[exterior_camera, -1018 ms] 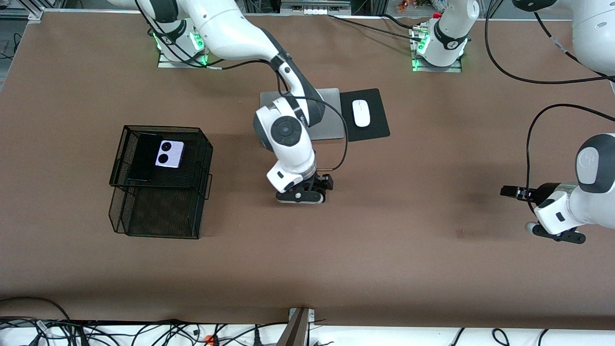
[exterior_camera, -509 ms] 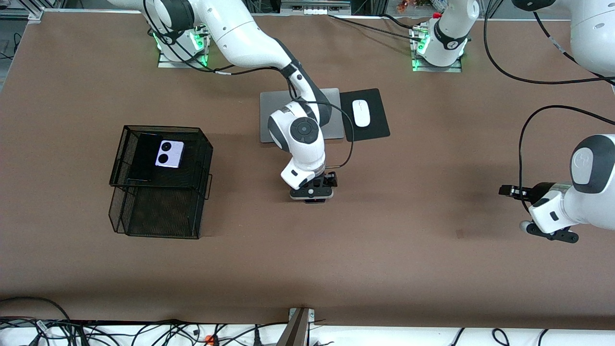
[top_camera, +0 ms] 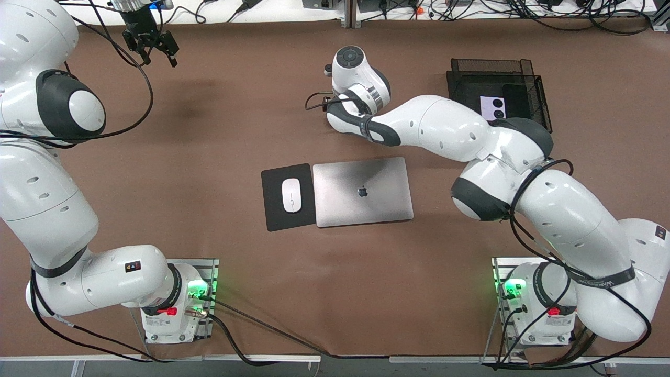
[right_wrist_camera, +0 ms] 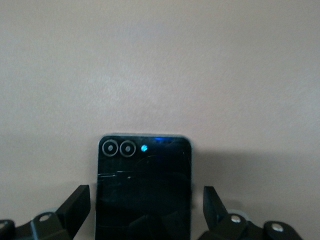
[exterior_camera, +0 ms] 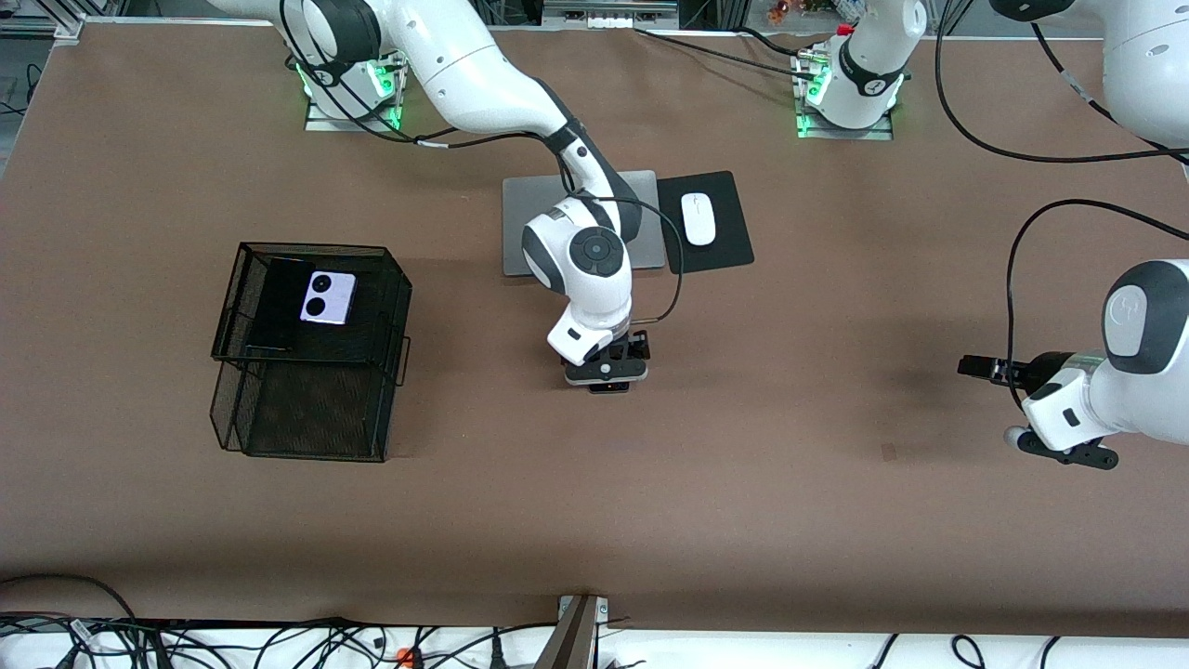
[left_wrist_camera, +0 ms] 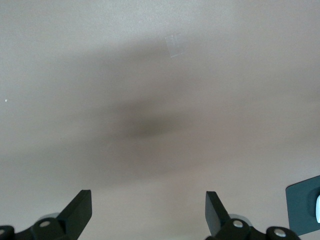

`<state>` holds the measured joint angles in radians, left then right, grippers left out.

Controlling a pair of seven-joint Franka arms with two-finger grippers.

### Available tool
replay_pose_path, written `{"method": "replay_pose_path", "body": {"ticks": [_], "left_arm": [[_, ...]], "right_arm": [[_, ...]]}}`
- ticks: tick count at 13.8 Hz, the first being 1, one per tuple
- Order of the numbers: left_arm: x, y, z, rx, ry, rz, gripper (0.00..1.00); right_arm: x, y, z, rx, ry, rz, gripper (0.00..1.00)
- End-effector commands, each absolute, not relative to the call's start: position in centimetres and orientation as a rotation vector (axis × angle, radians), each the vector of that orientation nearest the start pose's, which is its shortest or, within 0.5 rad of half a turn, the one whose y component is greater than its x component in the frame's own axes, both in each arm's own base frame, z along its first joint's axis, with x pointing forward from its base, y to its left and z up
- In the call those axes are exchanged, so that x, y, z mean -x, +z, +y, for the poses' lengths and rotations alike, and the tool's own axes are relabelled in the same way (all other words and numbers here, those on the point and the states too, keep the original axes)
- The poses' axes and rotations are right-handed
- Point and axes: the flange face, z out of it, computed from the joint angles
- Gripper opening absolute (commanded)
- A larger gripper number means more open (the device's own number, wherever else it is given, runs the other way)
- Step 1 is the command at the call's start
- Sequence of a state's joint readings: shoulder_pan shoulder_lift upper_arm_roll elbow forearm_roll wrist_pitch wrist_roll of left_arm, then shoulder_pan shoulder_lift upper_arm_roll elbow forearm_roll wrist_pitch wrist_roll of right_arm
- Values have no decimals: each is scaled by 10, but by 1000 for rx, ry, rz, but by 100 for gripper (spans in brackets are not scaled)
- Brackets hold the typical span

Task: Place phones with both arms
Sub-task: 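Grasp the flip phone with the right gripper while the left gripper withdraws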

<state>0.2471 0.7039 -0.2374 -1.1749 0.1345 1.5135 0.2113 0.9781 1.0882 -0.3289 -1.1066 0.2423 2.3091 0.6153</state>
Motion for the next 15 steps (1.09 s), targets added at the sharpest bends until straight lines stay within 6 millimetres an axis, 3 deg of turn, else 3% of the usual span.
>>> {"method": "replay_pose_path", "body": {"ticks": [1,2,5,7,8,9,10,12,14,15], "left_arm": [[-693,367,58,3155,559,309,100],[-692,375,56,3155,548,311,100],[-673,458,48,3132,411,302,100],[-665,499,33,3122,315,88,100],[-664,508,17,3107,289,-12,100],[-664,511,10,3095,276,-92,100],[-664,514,2,3090,267,-112,100],[-660,528,-1,3090,234,-95,100],[-649,553,6,3084,210,-73,100],[-644,563,11,3077,200,-53,100]], "right_arm": [[-560,172,548,3102,-283,-116,100],[-559,170,548,3102,-278,-115,100],[-558,163,545,3114,-263,-115,100],[-553,162,549,3112,-256,-122,97],[-550,164,552,3111,-268,-122,83],[-551,166,551,3104,-268,-113,37],[-554,169,550,3100,-271,-109,12],[-560,176,546,3099,-285,-110,0],[-575,196,533,3094,-294,-79,0],[-589,214,517,3109,-269,-48,0]]}}
